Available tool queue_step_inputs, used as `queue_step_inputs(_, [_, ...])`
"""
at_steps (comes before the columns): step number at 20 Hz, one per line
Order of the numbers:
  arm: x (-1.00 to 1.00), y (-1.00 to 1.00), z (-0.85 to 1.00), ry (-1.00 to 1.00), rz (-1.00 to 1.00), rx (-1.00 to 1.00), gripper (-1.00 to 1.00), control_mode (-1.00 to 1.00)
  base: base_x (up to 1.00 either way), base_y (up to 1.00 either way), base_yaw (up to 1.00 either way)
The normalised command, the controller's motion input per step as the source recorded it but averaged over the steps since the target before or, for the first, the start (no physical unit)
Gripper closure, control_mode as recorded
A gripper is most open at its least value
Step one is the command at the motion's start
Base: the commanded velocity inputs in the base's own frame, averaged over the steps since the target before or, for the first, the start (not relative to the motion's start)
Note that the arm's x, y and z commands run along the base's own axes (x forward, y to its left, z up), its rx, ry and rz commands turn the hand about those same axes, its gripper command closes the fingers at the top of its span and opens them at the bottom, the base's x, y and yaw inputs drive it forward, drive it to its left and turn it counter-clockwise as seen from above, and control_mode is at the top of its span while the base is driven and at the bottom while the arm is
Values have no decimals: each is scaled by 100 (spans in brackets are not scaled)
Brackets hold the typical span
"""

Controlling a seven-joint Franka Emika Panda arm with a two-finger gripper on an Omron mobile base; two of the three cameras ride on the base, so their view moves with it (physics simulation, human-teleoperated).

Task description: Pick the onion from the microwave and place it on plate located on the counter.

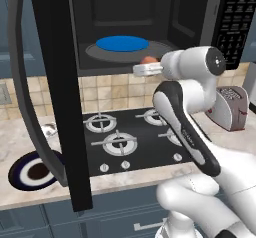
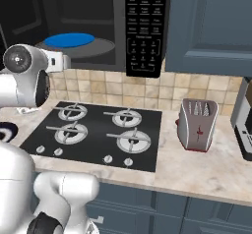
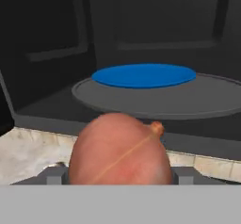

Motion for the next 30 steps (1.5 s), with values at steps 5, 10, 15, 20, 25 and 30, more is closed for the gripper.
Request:
queue_step_inputs(5, [-44,41,-20,38,54,0,100,-100,0,0,0])
queue_step_inputs(10, [0,77,-60,36,52,0,100,-100,0,0,0])
queue_step_inputs(15, [0,53,-80,14,18,-3,100,-100,0,0,0])
queue_step_inputs(20, [-6,64,-85,0,-1,-5,100,-100,0,0,0])
queue_step_inputs(25, [0,41,-68,-1,0,0,100,-100,0,0,0])
queue_step_inputs(30, [0,47,-62,-1,0,0,100,-100,0,0,0])
